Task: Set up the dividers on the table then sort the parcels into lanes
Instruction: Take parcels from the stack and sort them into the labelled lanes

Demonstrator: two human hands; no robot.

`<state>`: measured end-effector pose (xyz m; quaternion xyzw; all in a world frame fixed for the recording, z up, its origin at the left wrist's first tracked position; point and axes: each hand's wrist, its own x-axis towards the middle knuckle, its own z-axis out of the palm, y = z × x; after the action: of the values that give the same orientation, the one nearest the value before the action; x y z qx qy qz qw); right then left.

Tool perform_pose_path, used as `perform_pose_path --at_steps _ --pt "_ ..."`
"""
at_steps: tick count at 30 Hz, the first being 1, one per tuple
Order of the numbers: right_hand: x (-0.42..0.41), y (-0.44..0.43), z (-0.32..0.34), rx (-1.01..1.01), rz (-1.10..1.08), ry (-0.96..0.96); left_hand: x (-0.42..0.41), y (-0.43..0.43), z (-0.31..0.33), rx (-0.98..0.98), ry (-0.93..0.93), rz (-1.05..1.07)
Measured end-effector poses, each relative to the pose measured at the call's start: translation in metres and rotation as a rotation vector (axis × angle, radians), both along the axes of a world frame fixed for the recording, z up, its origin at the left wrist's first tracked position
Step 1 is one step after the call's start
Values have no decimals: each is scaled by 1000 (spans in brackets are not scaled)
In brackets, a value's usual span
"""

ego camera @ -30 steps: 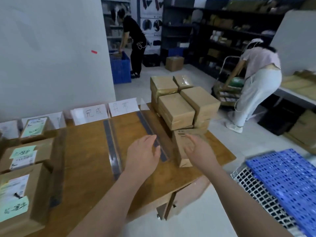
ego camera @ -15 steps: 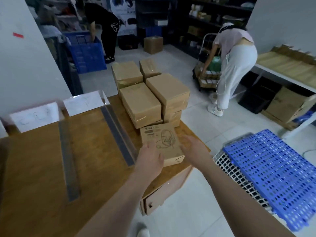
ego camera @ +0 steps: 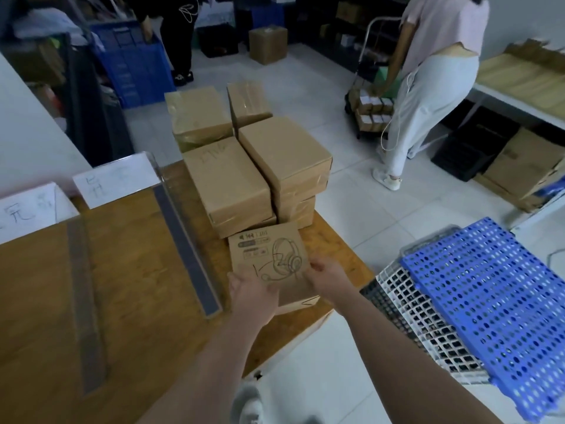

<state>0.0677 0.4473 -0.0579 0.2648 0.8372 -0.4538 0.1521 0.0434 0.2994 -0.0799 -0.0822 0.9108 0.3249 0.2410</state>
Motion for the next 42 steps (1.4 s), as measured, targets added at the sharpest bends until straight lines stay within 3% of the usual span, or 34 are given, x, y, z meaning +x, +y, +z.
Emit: perform_pose_path --at_steps 9,18,22,27,32,42 --pt "1 42 -10 -236 -65 -82 24 20 2 125 3 362" --pt "11 79 16 -431 -157 138 58 59 36 494 198 728" --pt "8 80 31 -518 -138 158 60 58 53 589 271 729" --pt "8 81 39 -560 -91 115 65 50 49 549 282 703" --pt "15 89 30 -496 -38 113 77 49 42 614 187 839" --pt "46 94 -6 -529 -41 6 100 49 25 565 113 764"
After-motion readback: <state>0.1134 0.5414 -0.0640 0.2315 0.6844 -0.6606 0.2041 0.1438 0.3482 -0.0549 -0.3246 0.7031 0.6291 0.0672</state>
